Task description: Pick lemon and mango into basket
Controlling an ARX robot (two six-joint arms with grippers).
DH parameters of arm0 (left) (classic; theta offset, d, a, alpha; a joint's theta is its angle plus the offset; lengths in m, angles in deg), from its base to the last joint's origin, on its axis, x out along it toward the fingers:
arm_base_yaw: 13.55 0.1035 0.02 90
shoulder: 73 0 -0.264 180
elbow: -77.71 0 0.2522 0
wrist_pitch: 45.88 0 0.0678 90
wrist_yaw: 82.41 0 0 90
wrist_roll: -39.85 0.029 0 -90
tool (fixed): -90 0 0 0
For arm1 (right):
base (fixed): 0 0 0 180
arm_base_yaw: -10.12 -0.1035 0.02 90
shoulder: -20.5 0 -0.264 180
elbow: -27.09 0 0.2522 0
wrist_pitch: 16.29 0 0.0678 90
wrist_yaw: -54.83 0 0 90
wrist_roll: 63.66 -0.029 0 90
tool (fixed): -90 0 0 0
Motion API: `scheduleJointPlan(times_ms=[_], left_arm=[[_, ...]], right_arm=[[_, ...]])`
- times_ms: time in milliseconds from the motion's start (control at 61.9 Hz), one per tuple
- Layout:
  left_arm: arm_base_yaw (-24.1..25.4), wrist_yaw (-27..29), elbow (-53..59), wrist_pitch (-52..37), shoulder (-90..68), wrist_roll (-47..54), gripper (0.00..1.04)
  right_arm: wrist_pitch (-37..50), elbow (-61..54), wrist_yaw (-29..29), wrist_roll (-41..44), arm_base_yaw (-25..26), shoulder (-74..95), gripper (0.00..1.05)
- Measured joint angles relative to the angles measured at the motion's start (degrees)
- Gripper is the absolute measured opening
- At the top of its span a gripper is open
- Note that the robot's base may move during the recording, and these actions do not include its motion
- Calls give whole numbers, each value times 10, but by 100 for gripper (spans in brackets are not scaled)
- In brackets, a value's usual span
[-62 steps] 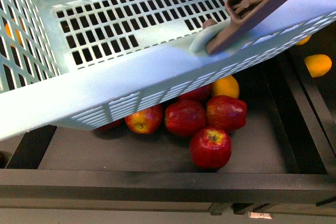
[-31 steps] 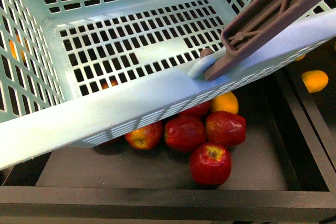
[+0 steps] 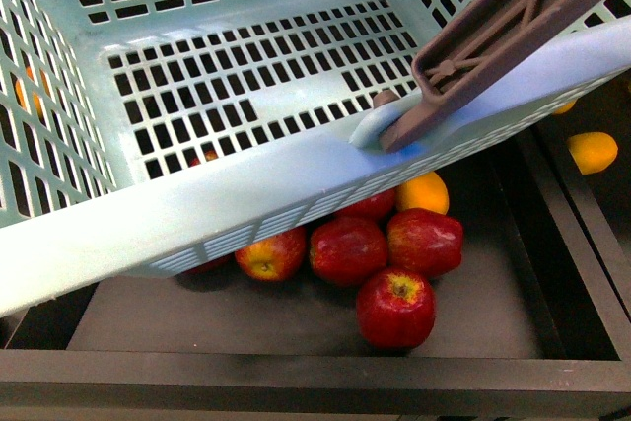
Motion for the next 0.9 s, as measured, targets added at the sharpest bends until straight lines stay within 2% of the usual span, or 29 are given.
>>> scheduleJointPlan(times_ms=[97,210,436,581,710,904], left_arm=[[0,-1,0,0,0,0,5],[0,0,0,0,0,1,5],[0,3,0,0,0,3,5],[1,2,0,0,0,2,5],[-1,-6,0,0,0,1,5],[0,2,0,0,0,2,5]], right_arm=[[7,0,0,-9,8,0,97],[11,-5,5,-23,31,-14,96],[-13,-91,23,-41,126,-129,96],[-17,-111,27,-43,146,-155,96],[83,-168,1,32,128,-169,77],[111,-247,2,72,125,-222,44]])
